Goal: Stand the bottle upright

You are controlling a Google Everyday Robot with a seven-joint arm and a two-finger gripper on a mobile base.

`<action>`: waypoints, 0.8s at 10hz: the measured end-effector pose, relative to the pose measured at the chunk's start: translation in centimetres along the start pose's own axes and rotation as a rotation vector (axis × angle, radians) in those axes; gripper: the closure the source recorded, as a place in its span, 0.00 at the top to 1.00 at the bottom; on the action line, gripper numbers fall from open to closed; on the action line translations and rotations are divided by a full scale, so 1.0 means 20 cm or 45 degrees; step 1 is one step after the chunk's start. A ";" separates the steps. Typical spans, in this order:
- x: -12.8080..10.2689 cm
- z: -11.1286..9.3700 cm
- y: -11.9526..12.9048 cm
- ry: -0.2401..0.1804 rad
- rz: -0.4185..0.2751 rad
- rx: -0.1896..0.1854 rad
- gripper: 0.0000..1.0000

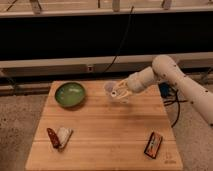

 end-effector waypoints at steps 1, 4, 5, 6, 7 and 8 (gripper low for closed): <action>0.00 -0.02 0.00 -0.014 0.044 0.028 0.00; 0.03 -0.13 0.05 -0.062 0.167 0.097 0.00; 0.03 -0.15 0.06 -0.089 0.198 0.112 0.00; 0.02 -0.17 0.08 -0.144 0.234 0.130 0.00; 0.02 -0.18 0.09 -0.179 0.255 0.142 0.00; 0.02 -0.20 0.10 -0.239 0.281 0.163 0.00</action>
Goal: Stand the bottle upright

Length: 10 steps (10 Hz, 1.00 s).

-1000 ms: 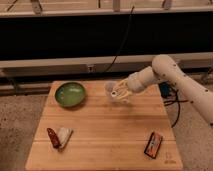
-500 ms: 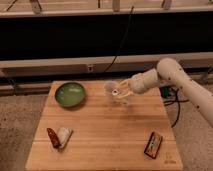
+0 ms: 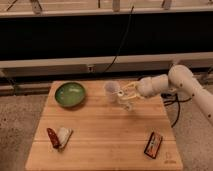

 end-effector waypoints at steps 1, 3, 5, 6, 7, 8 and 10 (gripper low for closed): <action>0.01 -0.02 0.01 -0.087 0.029 0.028 0.00; 0.01 -0.03 0.01 -0.135 0.057 0.053 0.00; 0.04 0.01 0.01 -0.207 0.085 0.046 0.00; 0.05 0.04 0.01 -0.227 0.097 0.035 0.00; 0.06 0.06 0.02 -0.241 0.109 0.027 0.00; 0.08 0.09 0.02 -0.267 0.124 0.018 0.00; 0.10 0.12 0.03 -0.297 0.141 0.012 0.00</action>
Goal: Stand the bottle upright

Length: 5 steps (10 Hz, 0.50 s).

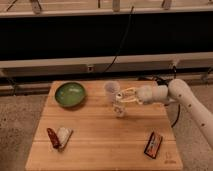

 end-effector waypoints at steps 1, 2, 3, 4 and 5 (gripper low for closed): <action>0.01 0.01 0.00 -0.019 0.010 -0.005 0.00; 0.03 0.02 0.00 -0.035 0.021 -0.010 0.00; 0.03 0.03 0.00 -0.045 0.029 -0.011 0.00; 0.05 0.03 0.01 -0.065 0.044 -0.015 0.05; 0.06 0.04 0.01 -0.085 0.057 -0.021 0.15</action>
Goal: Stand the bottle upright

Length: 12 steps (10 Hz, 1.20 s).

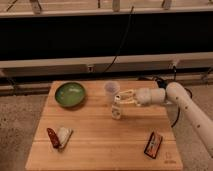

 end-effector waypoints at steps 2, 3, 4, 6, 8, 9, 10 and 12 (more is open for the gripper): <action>0.01 0.01 0.00 -0.020 0.017 -0.010 0.33; 0.02 0.01 0.01 -0.025 0.025 -0.015 0.45; 0.02 0.01 0.01 -0.026 0.029 -0.021 0.56; 0.02 0.01 0.02 -0.020 0.027 -0.025 0.74; 0.01 0.00 0.02 -0.012 0.022 -0.028 0.80; 0.00 0.00 0.03 -0.009 0.021 -0.031 0.80; 0.00 0.00 0.03 -0.007 0.021 -0.032 0.80; 0.00 -0.01 0.04 -0.004 0.023 -0.036 0.80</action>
